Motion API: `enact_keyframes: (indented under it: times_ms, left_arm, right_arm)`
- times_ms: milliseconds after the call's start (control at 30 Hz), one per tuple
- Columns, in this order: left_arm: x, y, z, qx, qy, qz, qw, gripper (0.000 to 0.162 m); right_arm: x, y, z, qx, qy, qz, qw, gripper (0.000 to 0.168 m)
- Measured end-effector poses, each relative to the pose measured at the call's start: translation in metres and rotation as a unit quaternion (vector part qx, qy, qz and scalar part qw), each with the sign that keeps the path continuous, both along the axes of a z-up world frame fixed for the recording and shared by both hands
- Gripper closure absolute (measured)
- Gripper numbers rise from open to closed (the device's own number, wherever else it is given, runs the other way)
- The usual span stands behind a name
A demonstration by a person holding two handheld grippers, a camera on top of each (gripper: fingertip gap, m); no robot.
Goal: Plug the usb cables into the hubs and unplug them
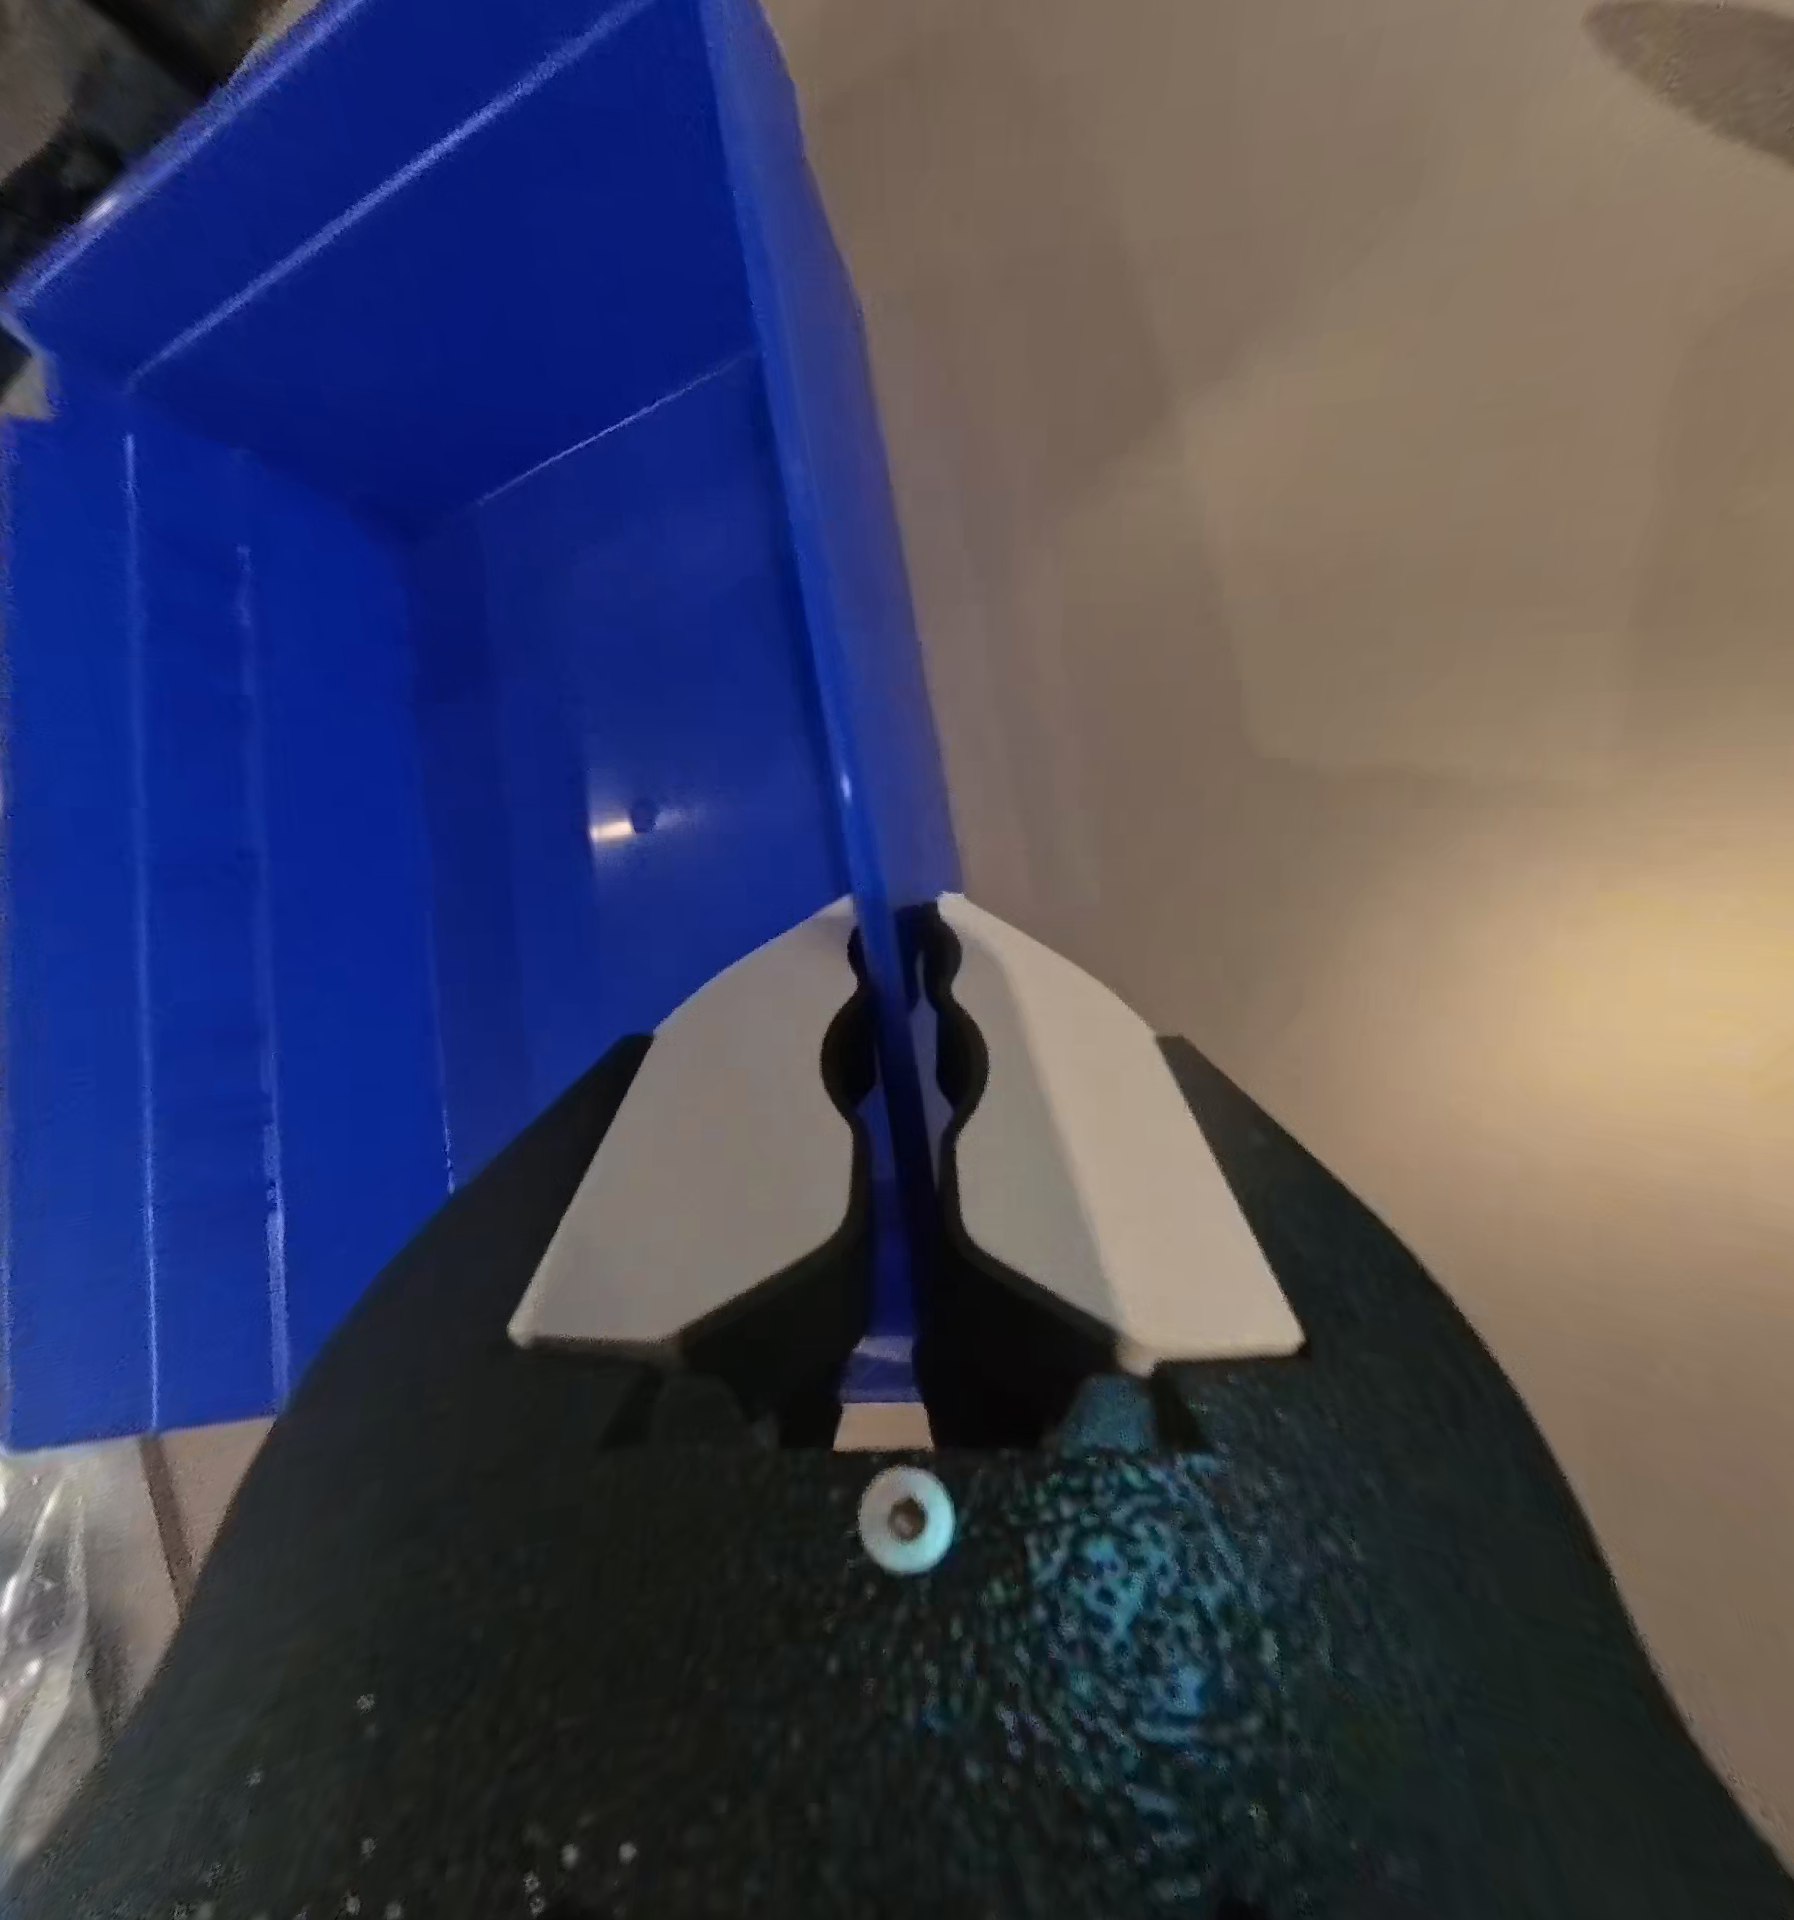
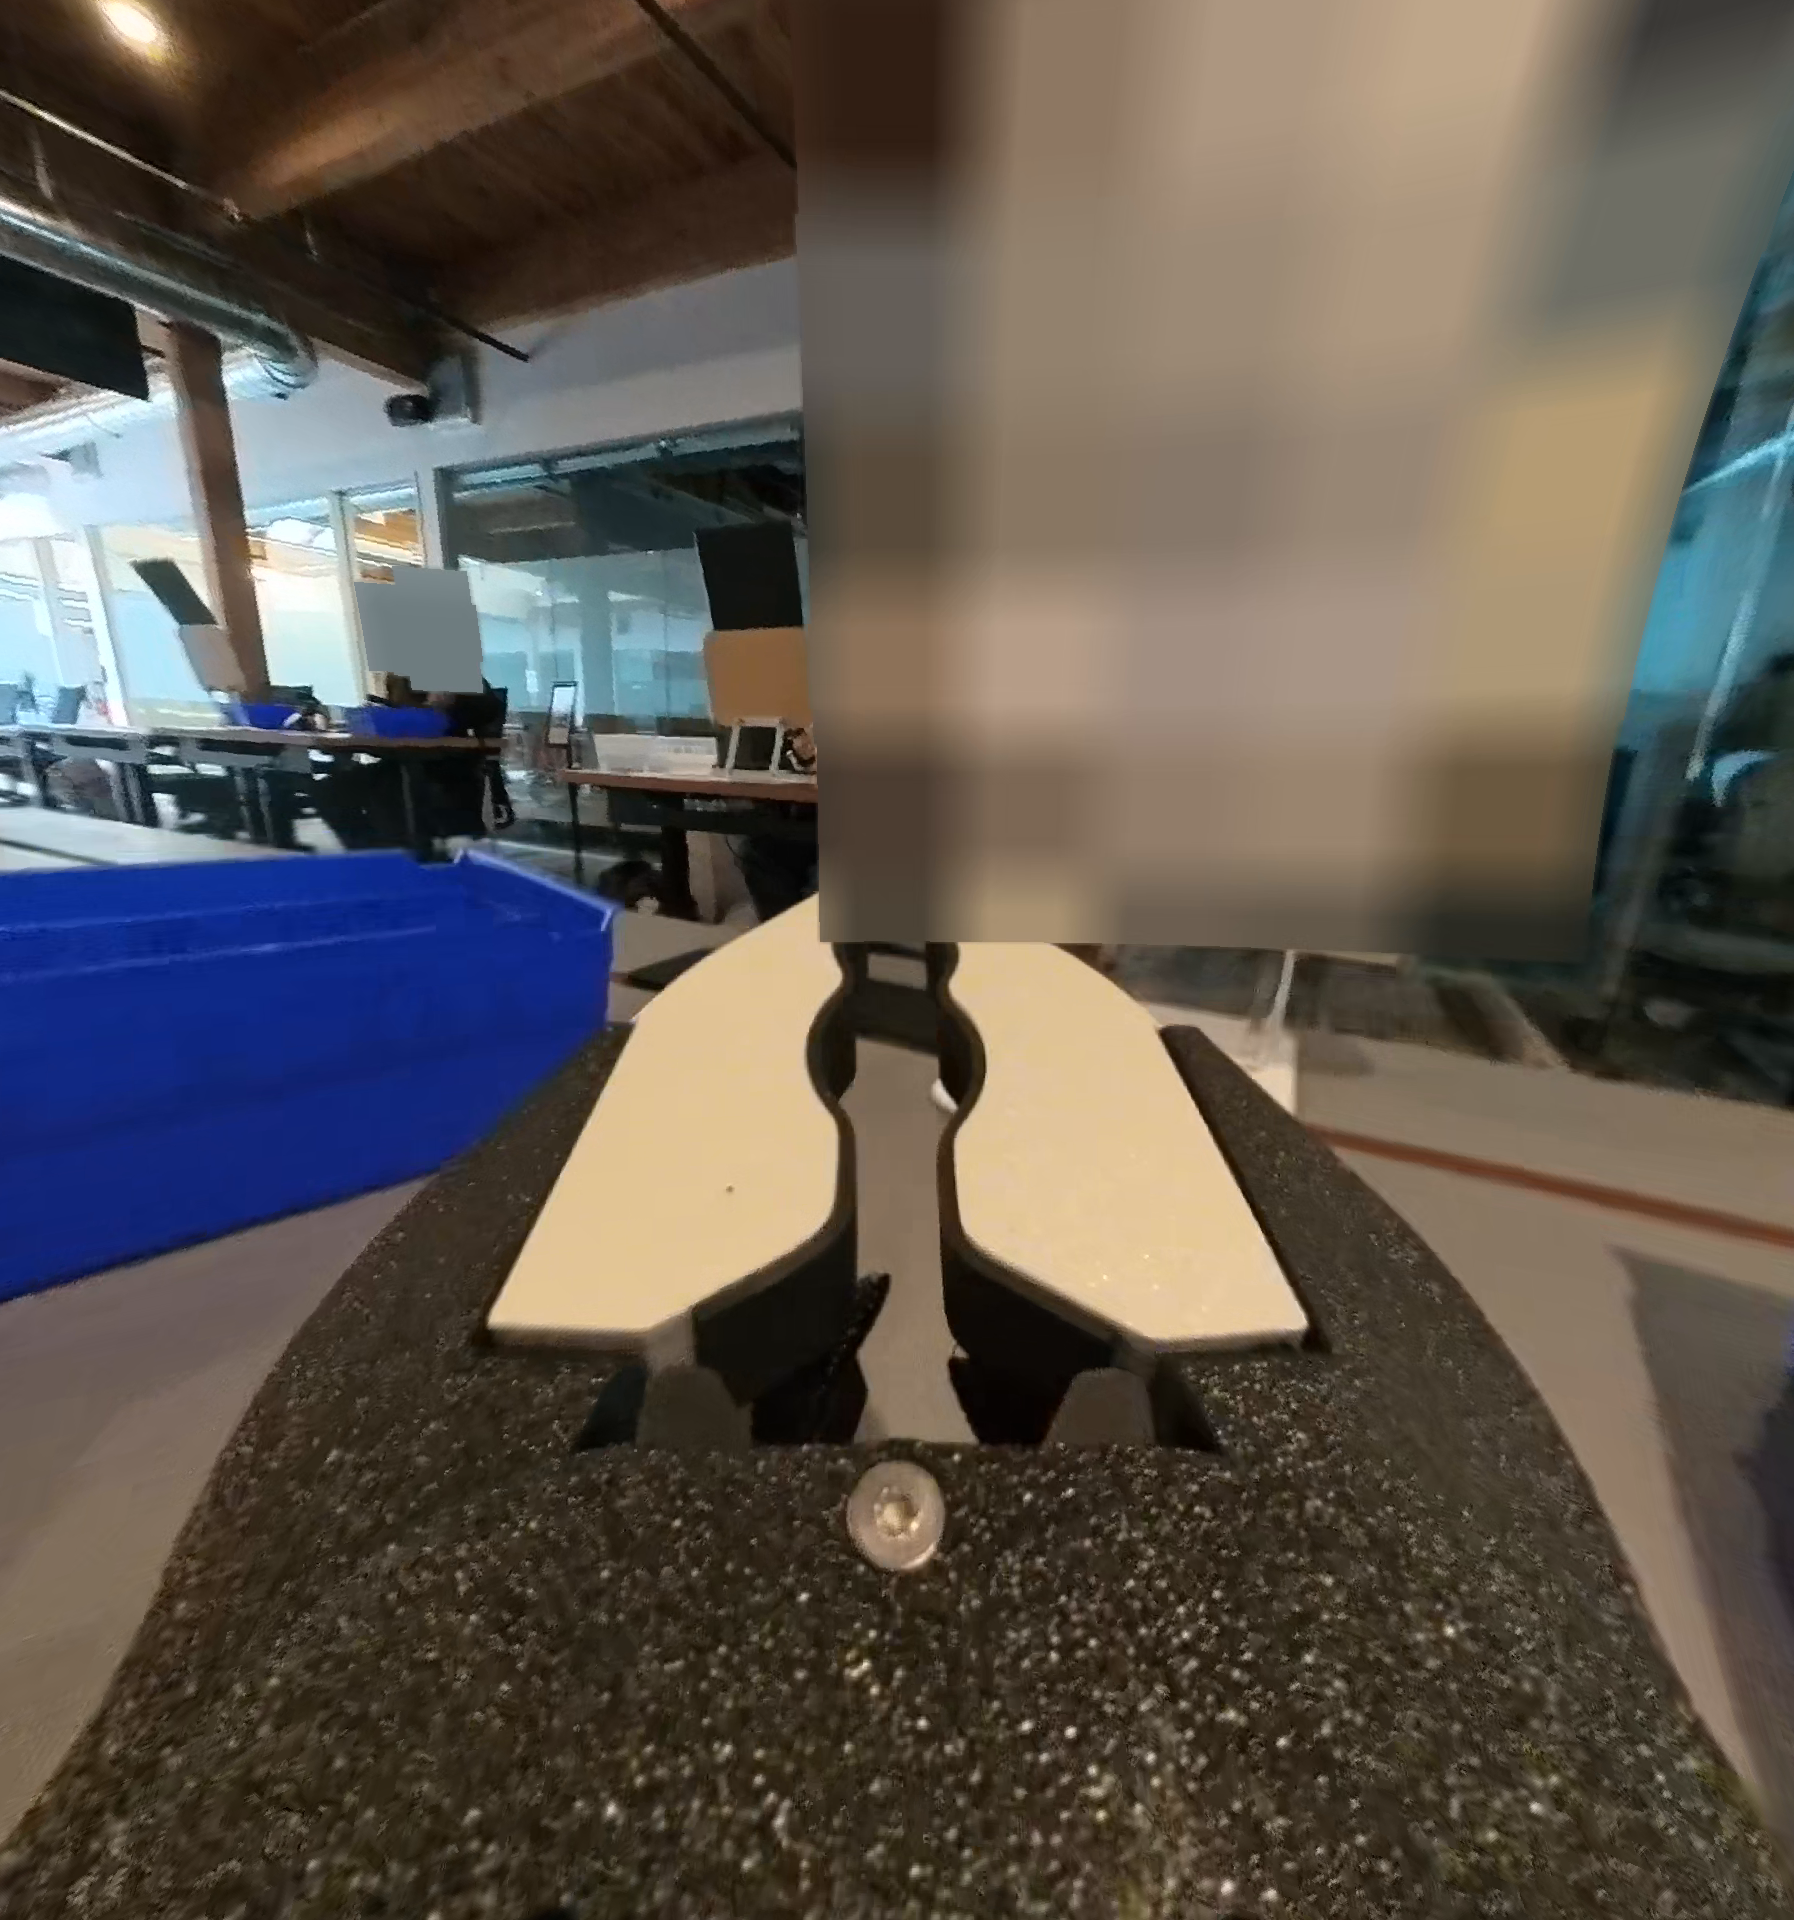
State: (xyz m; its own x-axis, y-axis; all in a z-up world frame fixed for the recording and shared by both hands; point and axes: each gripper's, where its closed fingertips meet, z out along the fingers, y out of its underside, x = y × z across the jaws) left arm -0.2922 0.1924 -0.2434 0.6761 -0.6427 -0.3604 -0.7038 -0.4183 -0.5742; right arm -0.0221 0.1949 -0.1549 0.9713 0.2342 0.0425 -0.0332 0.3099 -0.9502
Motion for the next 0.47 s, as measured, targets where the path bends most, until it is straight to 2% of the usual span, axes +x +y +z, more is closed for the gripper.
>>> enact_keyframes:
  times_ms: [133,167,233,300,333,400,467]
  left_arm:
    - [0.025,-0.032,0.004,0.011,-0.007,-0.077,0.997,0.155]
    - [0.032,-0.041,0.004,0.013,-0.008,-0.101,0.995,0.155]
    - [0.046,-0.059,0.005,0.015,-0.01,-0.152,0.988,0.155]
    - [0.059,-0.079,0.006,0.006,-0.017,-0.201,0.979,0.155]
    - [0.065,-0.089,0.007,0.0,-0.017,-0.226,0.974,0.155]
    - [0.074,-0.105,0.009,-0.008,-0.018,-0.273,0.962,0.155]
    - [0.08,-0.118,0.011,-0.009,-0.009,-0.323,0.946,0.155]
  right_arm:
    - [0.015,-0.027,0.058,0.031,-0.026,-0.025,0.999,0.142]
    - [0.023,-0.037,0.072,0.03,-0.047,-0.046,0.997,0.137]
    - [0.059,-0.057,0.087,0.001,-0.091,-0.138,0.986,0.139]
    - [0.098,-0.065,0.067,-0.138,-0.122,-0.196,0.963,0.141]
    - [0.109,-0.066,0.051,-0.217,-0.123,-0.183,0.951,0.135]
    - [0.123,-0.063,0.035,-0.299,-0.111,-0.145,0.937,0.13]
    - [0.147,-0.057,0.02,-0.368,-0.137,-0.152,0.907,0.131]
